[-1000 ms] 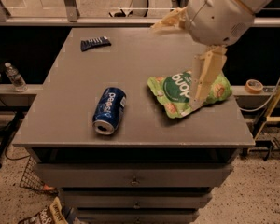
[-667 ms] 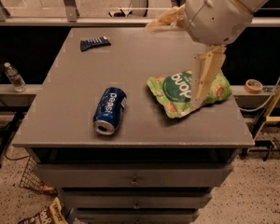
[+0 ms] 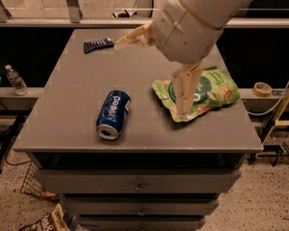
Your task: Place pepsi can upright
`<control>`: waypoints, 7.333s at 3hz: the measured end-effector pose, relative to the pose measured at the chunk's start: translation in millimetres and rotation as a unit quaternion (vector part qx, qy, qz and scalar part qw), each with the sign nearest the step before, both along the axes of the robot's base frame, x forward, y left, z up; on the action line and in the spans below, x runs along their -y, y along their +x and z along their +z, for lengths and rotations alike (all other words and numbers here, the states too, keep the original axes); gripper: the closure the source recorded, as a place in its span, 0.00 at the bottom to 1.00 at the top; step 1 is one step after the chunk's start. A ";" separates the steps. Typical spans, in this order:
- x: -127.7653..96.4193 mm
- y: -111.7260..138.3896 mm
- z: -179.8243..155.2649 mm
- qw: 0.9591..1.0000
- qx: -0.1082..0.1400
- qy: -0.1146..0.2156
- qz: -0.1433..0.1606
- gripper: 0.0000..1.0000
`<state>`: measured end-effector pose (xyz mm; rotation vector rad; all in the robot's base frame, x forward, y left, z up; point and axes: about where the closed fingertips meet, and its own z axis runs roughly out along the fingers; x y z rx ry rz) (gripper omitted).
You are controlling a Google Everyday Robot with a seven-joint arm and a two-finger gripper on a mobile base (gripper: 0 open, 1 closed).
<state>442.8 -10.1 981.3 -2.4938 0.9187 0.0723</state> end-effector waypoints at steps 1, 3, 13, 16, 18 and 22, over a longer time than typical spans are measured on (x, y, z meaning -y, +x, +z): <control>-42.0 -4.5 -36.0 0.992 0.056 -0.074 0.089 0.00; -67.2 17.9 -82.6 0.968 0.115 -0.190 0.115 0.00; -108.9 30.3 -127.3 0.950 0.035 -0.236 0.201 0.95; -145.9 31.3 -119.2 0.960 -0.103 -0.175 0.193 1.00; -147.1 51.7 -144.3 0.971 -0.152 -0.135 0.126 1.00; -85.1 58.2 -85.8 0.968 -0.228 0.025 -0.104 1.00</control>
Offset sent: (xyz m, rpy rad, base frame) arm 0.0191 0.0779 -0.0966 -0.4668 -0.2711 0.2808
